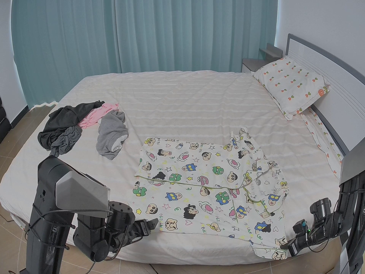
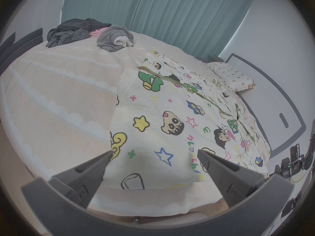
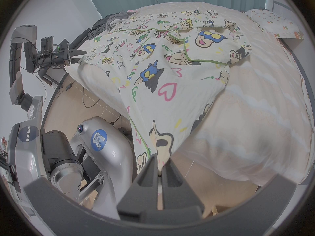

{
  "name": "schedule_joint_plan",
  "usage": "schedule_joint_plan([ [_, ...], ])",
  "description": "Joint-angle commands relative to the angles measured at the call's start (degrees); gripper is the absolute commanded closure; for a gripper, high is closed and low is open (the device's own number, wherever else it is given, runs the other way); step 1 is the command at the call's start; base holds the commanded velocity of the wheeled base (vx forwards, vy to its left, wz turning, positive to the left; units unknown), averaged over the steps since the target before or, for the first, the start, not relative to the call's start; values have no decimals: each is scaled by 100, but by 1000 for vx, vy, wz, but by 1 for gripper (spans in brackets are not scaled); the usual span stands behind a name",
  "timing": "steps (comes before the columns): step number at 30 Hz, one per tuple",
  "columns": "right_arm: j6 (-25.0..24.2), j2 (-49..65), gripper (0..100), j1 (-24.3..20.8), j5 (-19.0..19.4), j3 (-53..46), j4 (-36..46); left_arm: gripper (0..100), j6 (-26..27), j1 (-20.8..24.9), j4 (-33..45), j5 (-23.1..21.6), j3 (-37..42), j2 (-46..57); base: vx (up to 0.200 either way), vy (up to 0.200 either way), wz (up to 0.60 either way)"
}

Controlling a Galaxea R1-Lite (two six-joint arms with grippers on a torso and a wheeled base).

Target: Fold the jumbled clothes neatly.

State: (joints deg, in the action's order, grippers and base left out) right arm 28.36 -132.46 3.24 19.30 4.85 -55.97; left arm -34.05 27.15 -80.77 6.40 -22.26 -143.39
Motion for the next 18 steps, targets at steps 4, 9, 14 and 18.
schedule_joint_plan([
  [4, 3, -8, 100, -8, 4, -19, -2, 100, -5, 19, 150, 37, 29, 4, 0, 0, 0],
  [9, 3, -8, 100, -17, 4, -28, -2, 100, -5, 1, 150, 292, 125, 4, 0, 0, 0],
  [14, 30, 1, 100, -17, -5, -55, -2, 100, -40, -8, 106, 362, 389, 12, 0, 0, 0],
  [18, 205, -8, 100, 1, 4, -125, -2, 100, -40, -8, 62, 371, 477, 39, 0, 0, 0],
])
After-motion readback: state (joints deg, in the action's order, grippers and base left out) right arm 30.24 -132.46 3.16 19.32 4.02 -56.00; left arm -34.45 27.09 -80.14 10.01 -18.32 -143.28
